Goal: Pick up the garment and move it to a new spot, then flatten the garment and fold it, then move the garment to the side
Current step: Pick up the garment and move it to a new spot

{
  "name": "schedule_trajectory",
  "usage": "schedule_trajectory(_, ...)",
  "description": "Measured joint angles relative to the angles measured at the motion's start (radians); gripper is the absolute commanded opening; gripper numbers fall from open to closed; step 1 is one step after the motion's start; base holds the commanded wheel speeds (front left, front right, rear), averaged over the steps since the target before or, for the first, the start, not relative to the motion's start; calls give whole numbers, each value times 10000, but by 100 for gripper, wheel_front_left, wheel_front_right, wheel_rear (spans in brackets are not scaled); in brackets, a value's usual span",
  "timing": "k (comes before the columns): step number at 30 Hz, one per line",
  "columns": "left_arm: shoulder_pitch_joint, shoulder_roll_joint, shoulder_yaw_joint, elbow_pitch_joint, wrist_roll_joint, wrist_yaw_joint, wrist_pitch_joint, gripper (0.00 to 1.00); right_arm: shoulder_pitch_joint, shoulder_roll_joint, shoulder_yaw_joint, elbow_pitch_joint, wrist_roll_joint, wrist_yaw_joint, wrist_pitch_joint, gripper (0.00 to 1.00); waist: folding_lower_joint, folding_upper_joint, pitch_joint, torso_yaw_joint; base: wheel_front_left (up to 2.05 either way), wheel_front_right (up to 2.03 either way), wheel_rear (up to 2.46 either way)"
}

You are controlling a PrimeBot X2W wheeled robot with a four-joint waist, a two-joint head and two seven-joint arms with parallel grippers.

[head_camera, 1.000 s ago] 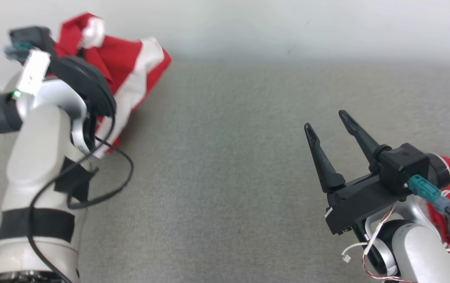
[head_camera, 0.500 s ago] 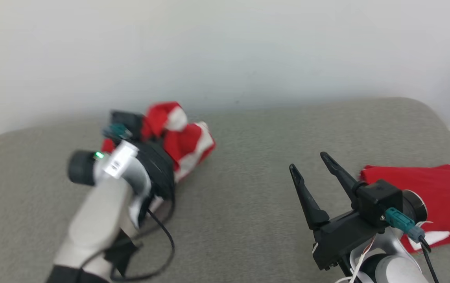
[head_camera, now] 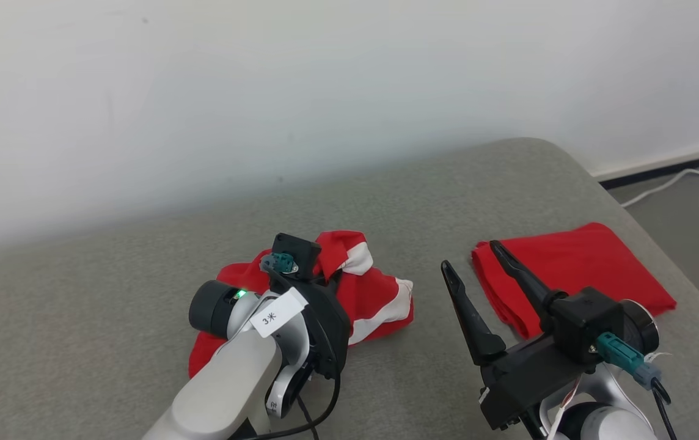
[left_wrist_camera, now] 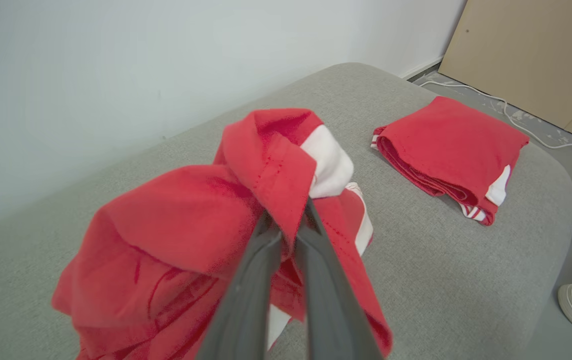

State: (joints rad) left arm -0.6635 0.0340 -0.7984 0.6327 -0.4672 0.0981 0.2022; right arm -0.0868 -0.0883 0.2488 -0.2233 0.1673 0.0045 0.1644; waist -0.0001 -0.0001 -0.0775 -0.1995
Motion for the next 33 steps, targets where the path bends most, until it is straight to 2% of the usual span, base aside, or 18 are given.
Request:
schedule_trajectory(1, -23, 6, -71, -2, -58, 6, -2, 96, 0, 0, 12, -4, 4, 0, 23, 100, 1, 0, 25, -103, 0, 0, 0)
schedule_trajectory(2, -67, 6, -171, -2, -111, 52, -2, 100, -1, 0, 10, -13, 17, 0, 27, 100, 0, 0, 55, -203, 0, 0, 0)
schedule_trajectory(10, -601, 4, -640, -42, -872, 163, 0, 100, -3, -40, -228, -63, 71, -48, 27, 100, 1, 1, 351, -562, 0, 0, 0)
schedule_trajectory(17, -1048, 2, -802, -8, -1145, 161, -445, 100, -2, -63, -558, 142, 128, -151, -65, 100, 1, 2, 385, -326, 0, 0, 0)
schedule_trajectory(24, -965, 161, 387, -194, -1237, 171, -1847, 100, 422, -232, -1289, 667, 393, -497, -153, 100, 1, 2, 293, 179, 0, 0, 0)
schedule_trajectory(28, -390, 811, 1053, -675, -1266, 253, -2608, 100, 810, -408, -1753, 859, 449, -631, -247, 100, 1, 2, 189, 543, 0, 0, 0)
schedule_trajectory(33, 1068, 1511, 2065, -1166, -1423, 261, -3373, 100, 1255, -546, -2127, 1129, 470, -754, -328, 100, 1, 2, 5, 1030, 0, 0, 0)
